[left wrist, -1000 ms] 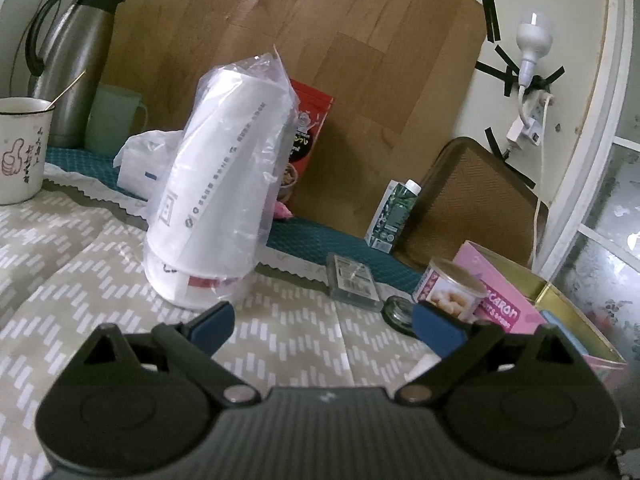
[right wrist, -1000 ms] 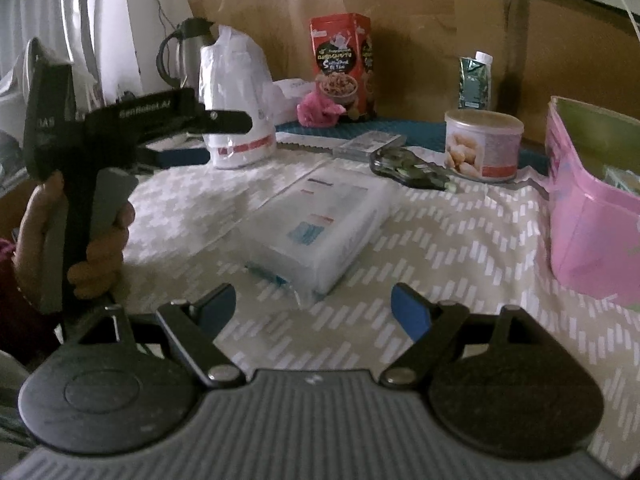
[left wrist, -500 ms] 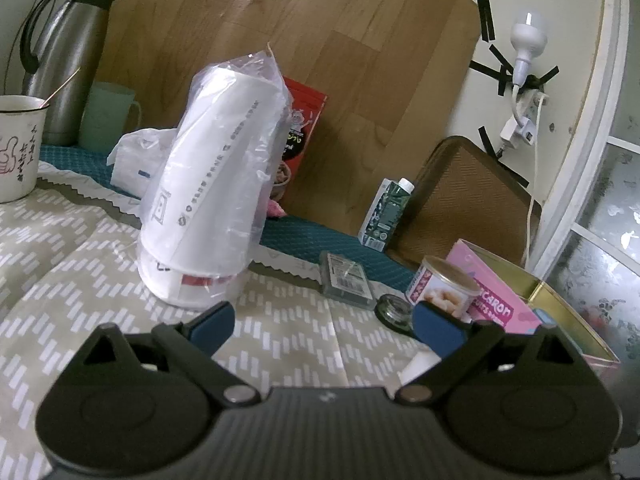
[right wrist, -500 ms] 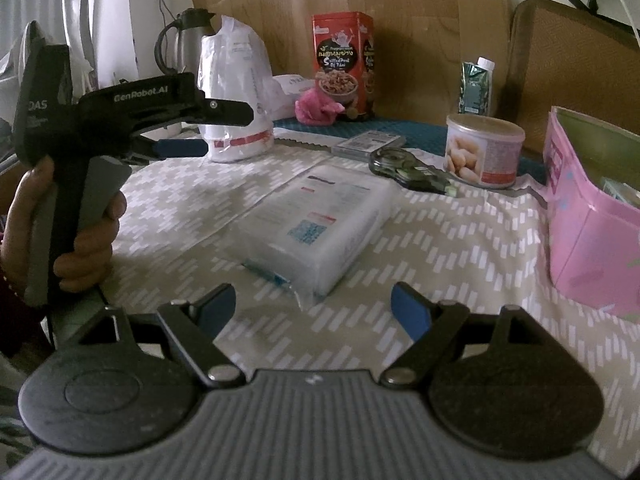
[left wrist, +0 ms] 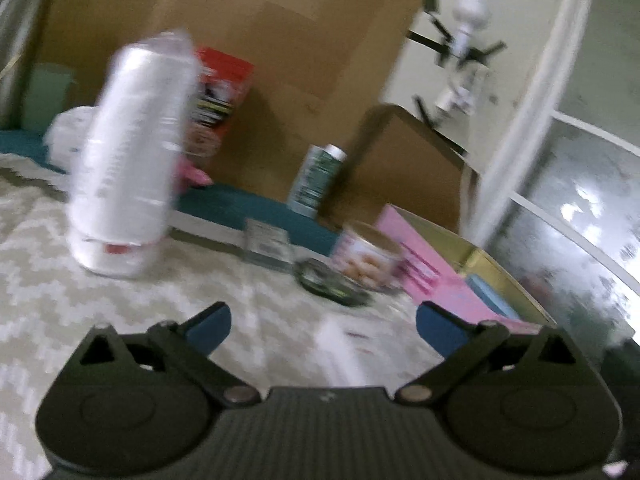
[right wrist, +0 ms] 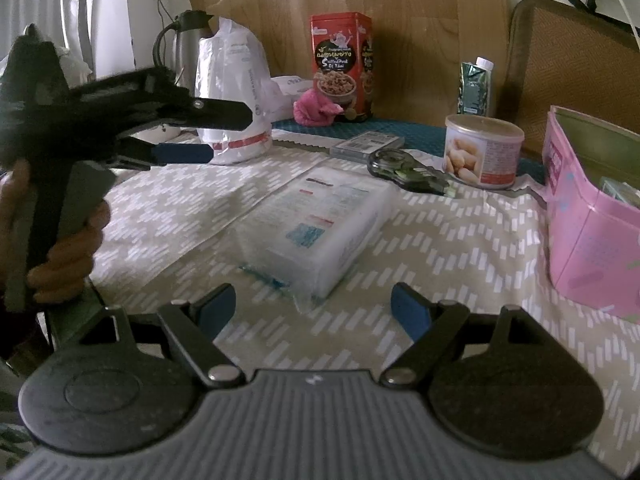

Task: Organize soft objects
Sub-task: 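Close the right tool on the white wipes packet and lift it, then carry the white packet into the pink tin and open the right tool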

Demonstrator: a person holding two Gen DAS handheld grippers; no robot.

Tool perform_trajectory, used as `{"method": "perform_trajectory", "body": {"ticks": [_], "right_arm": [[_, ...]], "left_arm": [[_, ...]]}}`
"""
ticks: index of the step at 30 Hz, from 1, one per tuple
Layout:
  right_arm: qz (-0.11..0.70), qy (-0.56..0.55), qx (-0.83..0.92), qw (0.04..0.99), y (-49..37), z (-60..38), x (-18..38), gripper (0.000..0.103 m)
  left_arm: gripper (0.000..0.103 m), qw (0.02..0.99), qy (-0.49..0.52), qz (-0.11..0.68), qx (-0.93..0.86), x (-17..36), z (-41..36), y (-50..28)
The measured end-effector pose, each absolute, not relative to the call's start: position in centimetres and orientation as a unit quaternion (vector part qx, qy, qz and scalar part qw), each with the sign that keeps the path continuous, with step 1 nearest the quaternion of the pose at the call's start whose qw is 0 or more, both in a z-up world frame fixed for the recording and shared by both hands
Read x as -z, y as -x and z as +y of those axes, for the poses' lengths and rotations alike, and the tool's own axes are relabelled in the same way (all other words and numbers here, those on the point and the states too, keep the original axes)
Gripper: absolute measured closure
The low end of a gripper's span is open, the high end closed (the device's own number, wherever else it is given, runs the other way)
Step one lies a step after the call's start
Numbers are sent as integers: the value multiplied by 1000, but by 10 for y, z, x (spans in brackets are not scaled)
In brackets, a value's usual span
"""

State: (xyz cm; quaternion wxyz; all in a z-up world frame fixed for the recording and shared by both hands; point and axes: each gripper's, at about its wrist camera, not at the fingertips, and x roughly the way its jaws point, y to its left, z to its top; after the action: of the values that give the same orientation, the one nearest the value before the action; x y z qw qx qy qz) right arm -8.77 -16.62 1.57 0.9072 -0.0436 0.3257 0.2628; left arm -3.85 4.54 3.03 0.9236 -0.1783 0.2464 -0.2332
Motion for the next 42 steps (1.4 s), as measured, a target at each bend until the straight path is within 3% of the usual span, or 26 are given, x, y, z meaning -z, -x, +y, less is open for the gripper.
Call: {"method": "perform_trajectory", "body": {"ticks": [7, 9, 11, 13, 16, 26, 36, 39, 42], "right_arm": [[326, 63, -274, 903, 84, -160, -17, 17], [328, 69, -278, 900, 81, -158, -16, 19], [321, 78, -285, 900, 82, -155, -16, 38], [314, 87, -275, 904, 83, -154, -17, 43], [309, 77, -258, 912, 82, -159, -20, 48], [216, 83, -213, 949, 92, -182, -56, 49], [180, 63, -128, 973, 77, -246, -75, 49], [180, 52, -101, 977, 72, -269, -78, 49], [190, 35, -76, 978, 59, -290, -75, 48]], "left_arm": [[3, 899, 167, 304, 268, -19, 14, 33], [24, 880, 177, 337, 284, -5, 6, 28], [27, 883, 168, 335, 282, -3, -1, 31], [28, 888, 148, 332, 281, -7, -8, 34], [28, 887, 159, 321, 292, -18, -6, 37], [28, 903, 108, 262, 324, -73, -58, 28], [28, 885, 57, 252, 387, -94, -149, -11], [26, 881, 43, 255, 397, -91, -179, -24], [16, 879, 21, 263, 396, -79, -209, -39]]}}
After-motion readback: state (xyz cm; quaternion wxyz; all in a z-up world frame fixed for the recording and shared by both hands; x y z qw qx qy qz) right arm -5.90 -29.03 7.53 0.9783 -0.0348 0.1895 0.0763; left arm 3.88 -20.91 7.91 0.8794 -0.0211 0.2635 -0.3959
